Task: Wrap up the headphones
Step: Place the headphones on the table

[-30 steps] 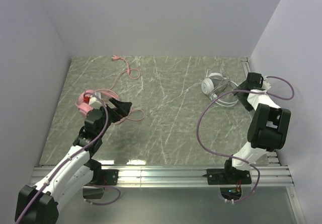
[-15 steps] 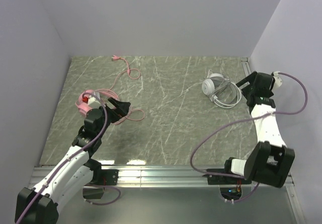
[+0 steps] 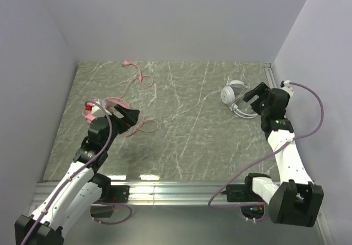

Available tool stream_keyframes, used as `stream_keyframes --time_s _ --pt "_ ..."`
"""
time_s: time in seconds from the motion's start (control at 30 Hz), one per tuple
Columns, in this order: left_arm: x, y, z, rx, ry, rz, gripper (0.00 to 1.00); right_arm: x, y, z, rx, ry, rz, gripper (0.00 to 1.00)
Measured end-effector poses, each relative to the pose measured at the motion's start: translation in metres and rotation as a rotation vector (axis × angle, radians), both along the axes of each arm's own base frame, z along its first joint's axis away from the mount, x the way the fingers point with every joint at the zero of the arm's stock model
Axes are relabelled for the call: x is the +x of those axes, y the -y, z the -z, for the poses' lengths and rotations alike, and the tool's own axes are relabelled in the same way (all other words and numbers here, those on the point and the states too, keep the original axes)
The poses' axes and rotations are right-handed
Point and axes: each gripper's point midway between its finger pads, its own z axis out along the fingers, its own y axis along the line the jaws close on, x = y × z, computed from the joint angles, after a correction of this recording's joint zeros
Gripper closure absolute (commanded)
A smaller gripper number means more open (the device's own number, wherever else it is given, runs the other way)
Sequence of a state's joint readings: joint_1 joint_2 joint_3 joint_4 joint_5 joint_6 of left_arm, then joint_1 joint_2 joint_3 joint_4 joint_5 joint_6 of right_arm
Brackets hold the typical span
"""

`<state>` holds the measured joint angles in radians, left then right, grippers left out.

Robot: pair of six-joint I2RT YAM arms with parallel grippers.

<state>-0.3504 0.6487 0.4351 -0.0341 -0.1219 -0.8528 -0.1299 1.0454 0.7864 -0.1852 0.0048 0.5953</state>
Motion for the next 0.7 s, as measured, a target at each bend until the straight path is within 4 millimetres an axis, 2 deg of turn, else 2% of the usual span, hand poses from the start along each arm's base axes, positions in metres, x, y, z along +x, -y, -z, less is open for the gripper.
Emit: stream_keyframes --time_s 0.1,0.2,0.43,0.57,0.7 --pt "-0.001 -0.001 -0.011 -0.001 0.017 -0.001 0.01 -0.002 -0.015 -0.007 -0.011 0.038 -0.048 0.06" --pt "-0.005 -0.004 -0.012 0.020 0.020 -0.003 0.01 -0.004 -0.031 -0.009 -0.012 0.078 -0.097 0.06" --pt "-0.013 -0.023 -0.008 0.067 0.008 -0.074 0.01 -0.018 -0.089 0.017 0.010 0.083 -0.259 0.06" --pt "-0.019 -0.034 -0.001 0.079 0.026 -0.116 0.01 -0.024 -0.120 0.023 0.019 0.108 -0.345 0.06" --pt "-0.027 -0.039 0.012 0.098 0.058 -0.118 0.01 -0.029 -0.136 0.029 0.026 0.159 -0.388 0.02"
